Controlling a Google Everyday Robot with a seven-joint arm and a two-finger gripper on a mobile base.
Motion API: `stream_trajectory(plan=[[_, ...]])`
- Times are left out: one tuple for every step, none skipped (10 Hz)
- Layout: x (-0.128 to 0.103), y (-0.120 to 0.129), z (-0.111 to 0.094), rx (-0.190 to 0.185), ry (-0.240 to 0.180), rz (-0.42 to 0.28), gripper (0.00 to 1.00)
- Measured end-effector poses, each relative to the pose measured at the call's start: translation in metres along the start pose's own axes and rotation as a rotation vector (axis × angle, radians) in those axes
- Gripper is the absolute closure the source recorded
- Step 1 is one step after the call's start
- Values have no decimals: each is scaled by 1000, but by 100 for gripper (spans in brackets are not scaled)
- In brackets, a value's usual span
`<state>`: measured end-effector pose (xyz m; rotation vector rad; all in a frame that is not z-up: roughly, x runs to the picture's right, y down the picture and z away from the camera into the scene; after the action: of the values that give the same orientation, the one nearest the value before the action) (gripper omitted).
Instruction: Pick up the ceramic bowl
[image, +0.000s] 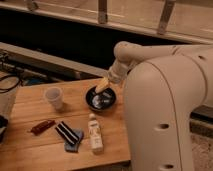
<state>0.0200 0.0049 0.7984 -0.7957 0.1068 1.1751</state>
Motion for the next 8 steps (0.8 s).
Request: stream_trajectory(plan=[[0,-2,4,3,1,2,13],[0,-4,7,5,-3,4,13],[-1,-4,7,15,-16,9,13],[-6,-3,7,40,-35,12,13],[-9,-4,10,58,-43,15,13],[-11,-4,15,88,-54,18,13],[-9,-11,18,118,-50,24,13],[-7,-16,21,132,-43,31,13]])
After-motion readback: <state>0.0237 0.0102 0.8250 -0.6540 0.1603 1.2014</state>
